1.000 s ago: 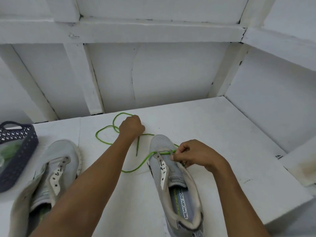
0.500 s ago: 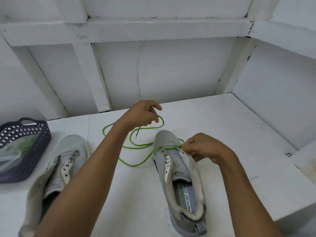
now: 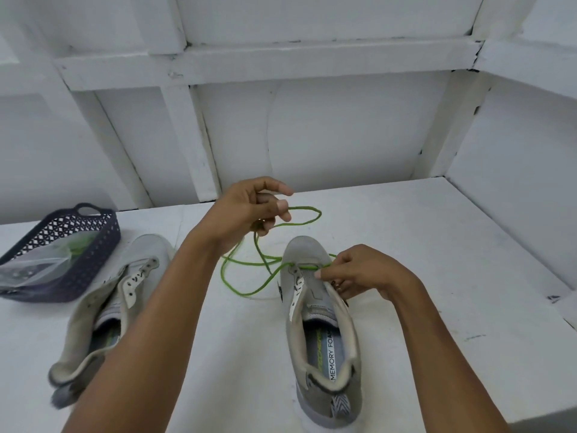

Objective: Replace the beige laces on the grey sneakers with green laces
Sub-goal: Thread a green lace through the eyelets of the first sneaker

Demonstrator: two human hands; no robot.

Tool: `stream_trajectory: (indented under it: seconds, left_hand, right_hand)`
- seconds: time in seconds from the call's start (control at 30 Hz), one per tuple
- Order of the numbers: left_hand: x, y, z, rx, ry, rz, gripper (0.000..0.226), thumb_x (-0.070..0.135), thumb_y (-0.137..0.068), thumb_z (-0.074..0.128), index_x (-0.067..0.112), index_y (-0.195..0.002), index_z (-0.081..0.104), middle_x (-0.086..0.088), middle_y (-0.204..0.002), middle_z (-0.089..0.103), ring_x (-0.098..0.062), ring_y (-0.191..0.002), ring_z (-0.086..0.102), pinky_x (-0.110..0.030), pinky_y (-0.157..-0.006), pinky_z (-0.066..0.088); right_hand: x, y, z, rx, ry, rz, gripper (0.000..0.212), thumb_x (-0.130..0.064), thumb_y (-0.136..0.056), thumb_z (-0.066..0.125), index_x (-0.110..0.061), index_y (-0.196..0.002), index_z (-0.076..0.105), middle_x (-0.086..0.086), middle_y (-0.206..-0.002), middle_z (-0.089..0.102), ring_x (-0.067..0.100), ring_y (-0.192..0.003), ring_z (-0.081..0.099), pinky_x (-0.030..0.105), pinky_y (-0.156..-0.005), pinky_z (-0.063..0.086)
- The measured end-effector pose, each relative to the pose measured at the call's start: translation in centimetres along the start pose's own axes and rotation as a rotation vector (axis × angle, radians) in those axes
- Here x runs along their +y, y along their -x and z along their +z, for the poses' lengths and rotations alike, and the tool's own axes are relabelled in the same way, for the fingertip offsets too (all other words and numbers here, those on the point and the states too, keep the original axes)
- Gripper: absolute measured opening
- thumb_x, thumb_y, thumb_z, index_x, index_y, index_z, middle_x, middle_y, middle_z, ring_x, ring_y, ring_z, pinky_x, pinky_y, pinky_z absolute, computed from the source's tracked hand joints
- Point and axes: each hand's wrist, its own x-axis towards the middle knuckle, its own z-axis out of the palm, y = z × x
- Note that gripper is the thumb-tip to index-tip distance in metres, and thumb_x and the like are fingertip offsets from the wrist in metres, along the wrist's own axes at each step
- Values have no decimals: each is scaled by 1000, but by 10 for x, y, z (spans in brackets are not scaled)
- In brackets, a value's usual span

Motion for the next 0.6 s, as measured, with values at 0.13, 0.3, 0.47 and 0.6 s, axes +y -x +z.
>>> stream_trajectory:
  seconds: [0.13, 0.3, 0.47, 0.6]
  left_hand:
    - [-15, 3, 0, 120, 137, -195, 20, -2, -98, 50, 5, -109, 66, -16, -91, 70, -19, -62, 62, -26, -57, 54]
    - [-30, -1, 0, 410, 401, -114, 35, -16, -89, 41, -1, -106, 67, -17, -109, 70, -28, -102, 71, -38, -94, 56]
    - [-55, 4, -25, 547, -959, -344, 44, 6, -90, 57, 11, -134, 59, -11, -128, 63, -29, -113, 59, -34, -95, 46]
    - [-65, 8, -32, 344, -1267, -483, 33, 18, -92, 60, 16, -125, 62, -8, -124, 63, -25, -102, 58, -33, -82, 46]
  right_hand:
    - [-1, 1, -1, -26, 29, -22, 36, -28, -76, 84, 0, -90, 67, 12, -77, 69, 19, -65, 69, 31, -66, 60]
    - [-1, -2, -3, -40, 79, -42, 14, -14, -82, 72, -2, -86, 66, 13, -79, 66, 18, -64, 67, 34, -71, 62]
    - [-2, -4, -4, -64, 98, -51, 9, -9, -83, 66, -1, -84, 65, 13, -77, 62, 21, -65, 68, 35, -70, 62]
    - [-2, -6, -7, -80, 97, -57, 11, -4, -83, 62, 1, -75, 66, 9, -67, 59, 21, -59, 65, 33, -64, 60]
